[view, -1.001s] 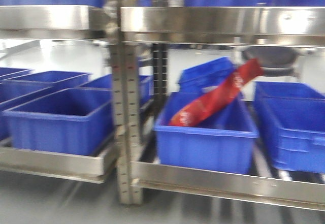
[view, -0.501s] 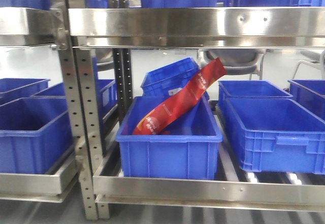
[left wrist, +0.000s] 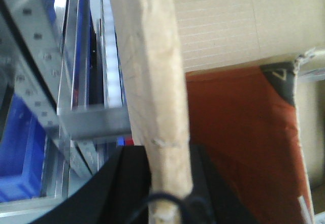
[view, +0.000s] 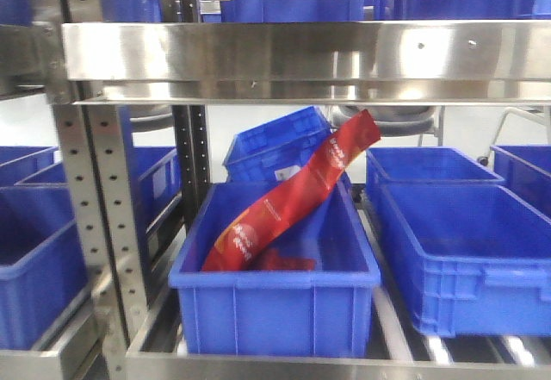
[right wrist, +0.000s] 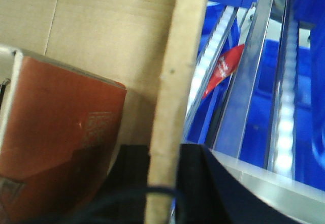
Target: Stack two boxes on right shelf middle
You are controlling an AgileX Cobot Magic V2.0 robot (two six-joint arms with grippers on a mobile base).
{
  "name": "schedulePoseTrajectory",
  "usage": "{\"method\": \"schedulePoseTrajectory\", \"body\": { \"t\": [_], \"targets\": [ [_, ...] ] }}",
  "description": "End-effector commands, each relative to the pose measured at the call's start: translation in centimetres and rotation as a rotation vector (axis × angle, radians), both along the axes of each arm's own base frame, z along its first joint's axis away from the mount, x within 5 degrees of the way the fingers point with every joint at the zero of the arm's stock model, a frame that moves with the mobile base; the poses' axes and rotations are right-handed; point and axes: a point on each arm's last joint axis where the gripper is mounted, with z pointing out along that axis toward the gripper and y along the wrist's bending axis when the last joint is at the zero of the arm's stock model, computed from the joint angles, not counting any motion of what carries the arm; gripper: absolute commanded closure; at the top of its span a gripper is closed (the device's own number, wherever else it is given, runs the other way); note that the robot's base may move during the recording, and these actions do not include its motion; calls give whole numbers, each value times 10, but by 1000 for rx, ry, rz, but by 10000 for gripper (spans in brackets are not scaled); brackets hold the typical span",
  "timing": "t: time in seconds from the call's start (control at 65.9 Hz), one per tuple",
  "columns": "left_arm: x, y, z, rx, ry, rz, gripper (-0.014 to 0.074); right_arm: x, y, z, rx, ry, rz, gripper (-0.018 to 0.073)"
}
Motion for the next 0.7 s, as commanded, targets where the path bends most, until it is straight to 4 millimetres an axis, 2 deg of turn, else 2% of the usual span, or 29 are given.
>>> {"method": "schedulePoseTrajectory", "body": {
  "t": [0.0, 0.683],
  "targets": [
    [-7, 2, 9, -26, -38, -4, 708, 4, -7, 10, -16, -104, -41, 712],
    [-7, 2, 9, -22, -39, -1, 708, 5, -7, 10, -15, -108, -42, 712]
  ]
}}
